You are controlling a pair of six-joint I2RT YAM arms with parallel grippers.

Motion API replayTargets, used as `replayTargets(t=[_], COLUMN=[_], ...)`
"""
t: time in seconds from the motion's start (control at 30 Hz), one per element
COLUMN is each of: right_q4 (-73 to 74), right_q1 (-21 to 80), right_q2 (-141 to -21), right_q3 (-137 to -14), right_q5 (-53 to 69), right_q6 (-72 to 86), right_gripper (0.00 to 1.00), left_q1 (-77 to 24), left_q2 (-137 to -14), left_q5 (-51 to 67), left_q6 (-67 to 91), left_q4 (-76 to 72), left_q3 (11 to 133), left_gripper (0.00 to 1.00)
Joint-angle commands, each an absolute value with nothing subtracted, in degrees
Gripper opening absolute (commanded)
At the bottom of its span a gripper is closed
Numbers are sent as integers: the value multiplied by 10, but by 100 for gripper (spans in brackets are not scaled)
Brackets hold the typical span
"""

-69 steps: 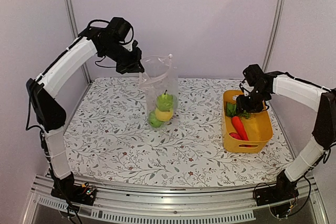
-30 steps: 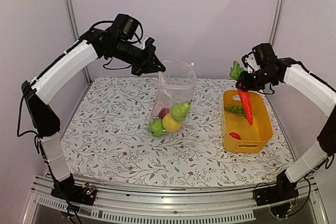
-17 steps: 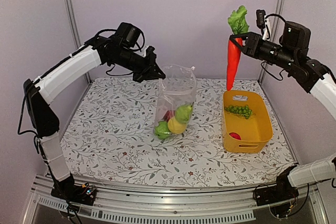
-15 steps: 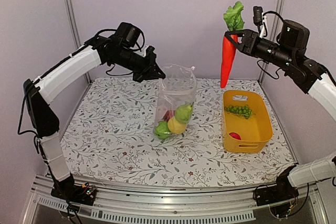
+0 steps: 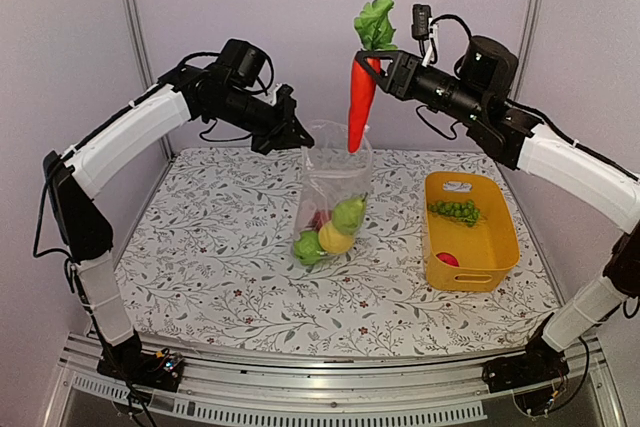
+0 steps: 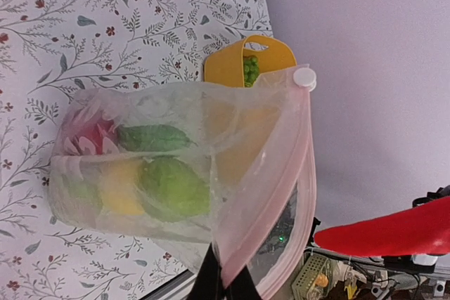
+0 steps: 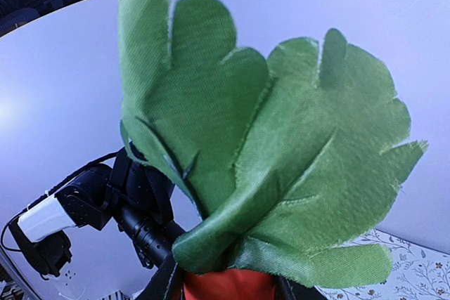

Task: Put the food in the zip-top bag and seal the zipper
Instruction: Place the fake vegetable in the zipper food storage bag, then pick up the fake fruit from the bin.

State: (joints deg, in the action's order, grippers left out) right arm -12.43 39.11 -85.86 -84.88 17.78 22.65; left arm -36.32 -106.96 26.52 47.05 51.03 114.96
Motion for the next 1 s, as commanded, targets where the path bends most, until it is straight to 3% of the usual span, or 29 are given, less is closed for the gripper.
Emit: replayTargets(t=[0.0, 0.1, 0.2, 0.23, 0.47, 0.6, 0.73, 0.97], right_q4=[-218, -212, -188, -178, -87, 18, 154, 255], right_q1=[406, 410, 411, 413, 413, 415, 414, 414], right_q2=[-903, -939, -952, -938, -813, -779, -779, -794], right_q3=[-851, -844, -834, -826, -767, -783, -807, -813], right_q5=[147, 168, 191, 189, 147, 185, 154, 66], right_q6=[203, 200, 207, 201, 150, 114, 76, 109], right_gripper=[10, 40, 88, 95, 99, 99, 90, 78], left_q1=[-355, -351, -348, -347, -346, -344, -344, -344], left_q2=[-1073, -1074, -1074, -1074, -1074, -1075, -1079, -1082], left_q5=[270, 268, 267, 268, 269, 274, 279, 287], left_q6=[473, 474, 475, 474, 471, 468, 467, 466], left_q4=[521, 522, 521, 520, 514, 511, 510, 504], left_q3=[1176, 1179, 1182, 1183, 1176, 1171, 1171, 1160], left_gripper=[0, 0, 0, 0, 0, 0, 0, 0])
